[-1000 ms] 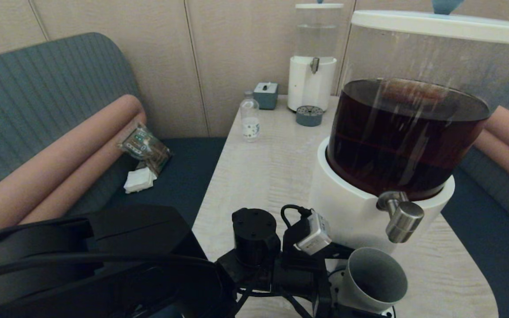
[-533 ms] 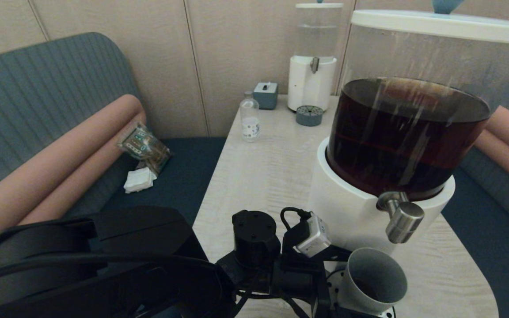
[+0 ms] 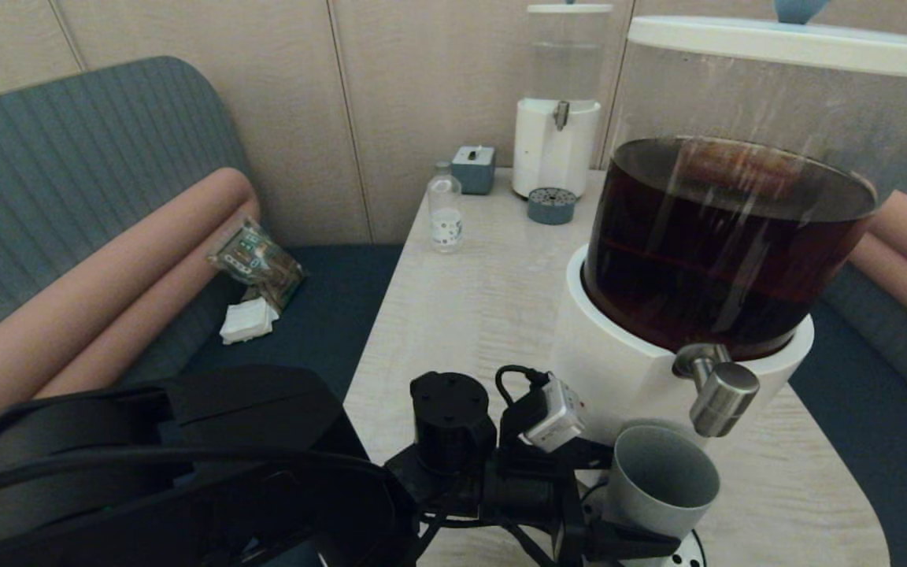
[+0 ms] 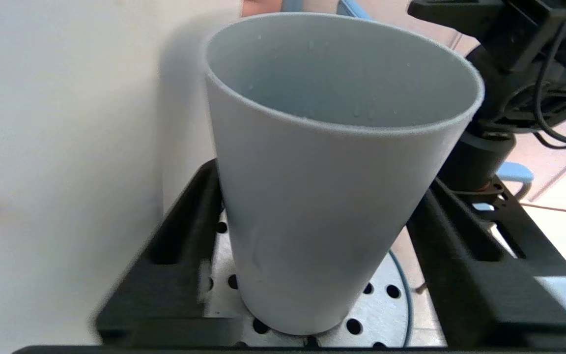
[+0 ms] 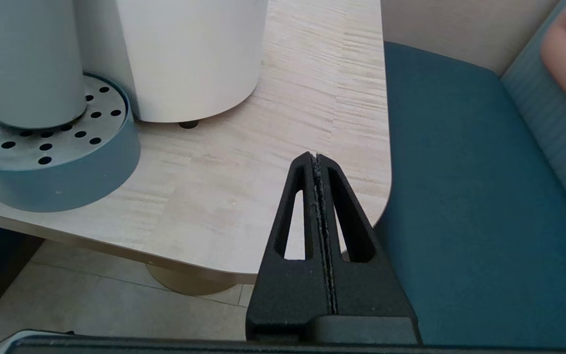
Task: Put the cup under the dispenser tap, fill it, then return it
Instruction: Place the cup next to the water dispenser
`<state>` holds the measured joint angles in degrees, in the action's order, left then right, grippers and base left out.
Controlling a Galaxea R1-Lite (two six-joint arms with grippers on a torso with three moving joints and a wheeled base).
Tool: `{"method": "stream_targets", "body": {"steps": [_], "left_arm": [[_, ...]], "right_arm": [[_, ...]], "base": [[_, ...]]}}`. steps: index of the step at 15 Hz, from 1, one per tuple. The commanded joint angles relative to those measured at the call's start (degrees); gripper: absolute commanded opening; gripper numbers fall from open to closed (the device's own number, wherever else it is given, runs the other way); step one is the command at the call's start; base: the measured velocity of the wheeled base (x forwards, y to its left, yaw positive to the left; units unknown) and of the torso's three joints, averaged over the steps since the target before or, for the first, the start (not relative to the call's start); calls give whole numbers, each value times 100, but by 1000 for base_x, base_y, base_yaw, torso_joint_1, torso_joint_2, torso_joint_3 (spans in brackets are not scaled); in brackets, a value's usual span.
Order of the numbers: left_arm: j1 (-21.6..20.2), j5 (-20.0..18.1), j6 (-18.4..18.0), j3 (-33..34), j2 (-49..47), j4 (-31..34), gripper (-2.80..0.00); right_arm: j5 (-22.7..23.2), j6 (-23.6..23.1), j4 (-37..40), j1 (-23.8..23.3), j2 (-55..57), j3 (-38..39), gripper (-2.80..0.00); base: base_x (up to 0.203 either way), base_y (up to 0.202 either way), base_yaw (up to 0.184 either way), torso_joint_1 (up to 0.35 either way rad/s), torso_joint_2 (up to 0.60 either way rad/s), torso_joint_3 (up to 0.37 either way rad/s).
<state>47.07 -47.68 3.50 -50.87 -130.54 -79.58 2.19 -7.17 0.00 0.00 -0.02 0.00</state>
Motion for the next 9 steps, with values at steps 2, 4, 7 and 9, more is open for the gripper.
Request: {"method": "stream_targets", "body": {"steps": [2, 4, 7, 9], "left_arm": [[40, -57, 10, 25, 37, -48, -280], [48, -49, 19, 26, 37, -66, -280], [48, -49, 33, 75, 118, -66, -280], [48, -43, 37, 164, 231, -66, -280]], "right_arm": [[0, -4, 0, 0, -33, 53, -280], [0, -4, 0, 0, -33, 53, -280], [0, -11, 0, 0, -33, 53, -280], [0, -9, 0, 0, -33, 53, -280]], "base": [[0, 0, 0, 0, 0, 0], [0, 0, 0, 0, 0, 0], [0, 0, 0, 0, 0, 0], [0, 0, 0, 0, 0, 0]]}}
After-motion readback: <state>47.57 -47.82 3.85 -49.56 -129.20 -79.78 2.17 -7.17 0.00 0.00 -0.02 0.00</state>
